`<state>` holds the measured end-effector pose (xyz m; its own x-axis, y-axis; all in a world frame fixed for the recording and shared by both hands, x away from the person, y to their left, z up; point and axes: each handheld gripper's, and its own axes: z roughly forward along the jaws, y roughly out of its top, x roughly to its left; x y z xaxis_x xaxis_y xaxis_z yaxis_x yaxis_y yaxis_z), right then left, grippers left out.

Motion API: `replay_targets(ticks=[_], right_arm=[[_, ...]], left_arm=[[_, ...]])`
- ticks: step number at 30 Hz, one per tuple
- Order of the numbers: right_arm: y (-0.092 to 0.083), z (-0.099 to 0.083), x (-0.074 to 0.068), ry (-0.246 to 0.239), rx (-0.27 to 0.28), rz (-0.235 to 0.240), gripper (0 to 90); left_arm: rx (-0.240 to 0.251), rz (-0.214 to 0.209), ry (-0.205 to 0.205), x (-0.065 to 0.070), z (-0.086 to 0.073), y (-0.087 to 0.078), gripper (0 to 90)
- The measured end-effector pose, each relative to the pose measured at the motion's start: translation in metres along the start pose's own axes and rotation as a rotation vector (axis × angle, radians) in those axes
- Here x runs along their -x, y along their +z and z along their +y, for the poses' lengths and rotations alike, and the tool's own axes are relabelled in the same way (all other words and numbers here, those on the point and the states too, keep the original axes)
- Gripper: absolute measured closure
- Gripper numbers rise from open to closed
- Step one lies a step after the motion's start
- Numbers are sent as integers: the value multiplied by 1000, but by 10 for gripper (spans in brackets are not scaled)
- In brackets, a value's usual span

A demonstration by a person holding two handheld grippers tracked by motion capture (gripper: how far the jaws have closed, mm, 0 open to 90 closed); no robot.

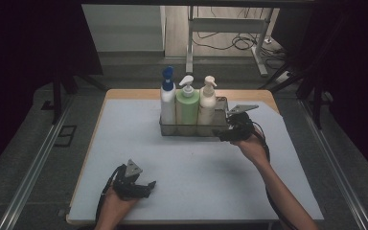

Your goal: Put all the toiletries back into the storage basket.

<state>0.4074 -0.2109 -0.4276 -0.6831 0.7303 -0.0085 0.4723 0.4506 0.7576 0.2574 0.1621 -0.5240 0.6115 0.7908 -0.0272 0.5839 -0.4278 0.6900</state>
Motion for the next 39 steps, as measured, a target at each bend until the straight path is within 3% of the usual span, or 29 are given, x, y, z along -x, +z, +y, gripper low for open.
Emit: replay_targets(ticks=[15, 28, 39], right_arm=[[-27, -23, -18, -87, -20, 17, 114], [-42, -54, -24, -68, -29, 40, 25], [-46, -87, -29, -92, -40, 45, 0]], left_arm=[[0, 1, -1, 0, 0, 0, 141], [3, 1, -4, 1, 0, 0, 141], [4, 1, -3, 1, 0, 0, 141]])
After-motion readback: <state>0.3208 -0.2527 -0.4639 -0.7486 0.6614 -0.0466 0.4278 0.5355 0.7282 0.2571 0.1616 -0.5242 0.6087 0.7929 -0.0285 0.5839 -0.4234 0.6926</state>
